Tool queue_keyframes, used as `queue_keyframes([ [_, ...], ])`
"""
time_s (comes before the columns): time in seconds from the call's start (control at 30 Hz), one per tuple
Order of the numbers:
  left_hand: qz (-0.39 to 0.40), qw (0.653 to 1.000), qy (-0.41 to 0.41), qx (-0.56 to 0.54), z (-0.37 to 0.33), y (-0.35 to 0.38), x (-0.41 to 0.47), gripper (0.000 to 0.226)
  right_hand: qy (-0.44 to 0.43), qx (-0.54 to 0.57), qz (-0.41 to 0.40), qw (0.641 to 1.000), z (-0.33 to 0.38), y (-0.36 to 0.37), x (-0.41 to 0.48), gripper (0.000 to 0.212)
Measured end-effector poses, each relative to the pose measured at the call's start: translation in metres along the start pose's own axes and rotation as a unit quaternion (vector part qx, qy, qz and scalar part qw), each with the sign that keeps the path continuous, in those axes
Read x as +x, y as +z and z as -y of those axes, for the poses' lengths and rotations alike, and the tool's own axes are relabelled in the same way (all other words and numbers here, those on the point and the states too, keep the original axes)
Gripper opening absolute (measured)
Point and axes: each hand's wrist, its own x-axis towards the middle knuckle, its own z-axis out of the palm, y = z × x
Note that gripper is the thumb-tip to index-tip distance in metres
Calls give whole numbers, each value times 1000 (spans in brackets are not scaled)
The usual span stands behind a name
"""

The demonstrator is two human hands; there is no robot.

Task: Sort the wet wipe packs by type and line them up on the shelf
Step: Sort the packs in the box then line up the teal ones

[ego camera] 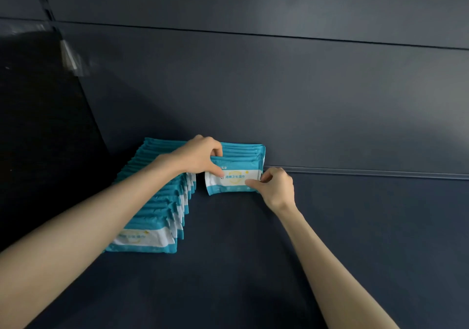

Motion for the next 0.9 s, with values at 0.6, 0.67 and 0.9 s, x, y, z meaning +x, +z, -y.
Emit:
queue_keyframes([
  [0.6,-83,981,99,144,-1,11,10,40,-83,-139,-14,987,10,1,-3,59],
  [0.67,-86,978,99,165,-1,11,9,40,-84,-156,-11,984,11,1,-5,59],
  [0.9,-101,966,109,209,-4,5,0,43,-72,-194,-6,978,21,-5,-15,57],
])
